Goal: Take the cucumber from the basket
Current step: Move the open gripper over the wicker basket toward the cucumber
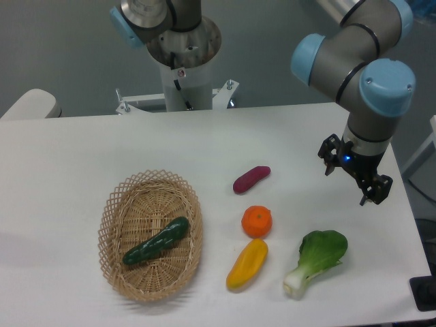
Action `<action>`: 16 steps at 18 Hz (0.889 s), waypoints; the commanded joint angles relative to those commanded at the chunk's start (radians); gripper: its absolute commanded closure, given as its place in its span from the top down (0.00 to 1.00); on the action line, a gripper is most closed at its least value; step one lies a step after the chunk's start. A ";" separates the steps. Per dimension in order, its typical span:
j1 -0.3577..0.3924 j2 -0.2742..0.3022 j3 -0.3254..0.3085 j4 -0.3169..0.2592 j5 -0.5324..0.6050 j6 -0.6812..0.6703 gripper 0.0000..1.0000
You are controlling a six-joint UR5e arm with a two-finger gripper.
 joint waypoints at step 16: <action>-0.233 0.114 -0.129 -0.058 0.002 -0.452 1.00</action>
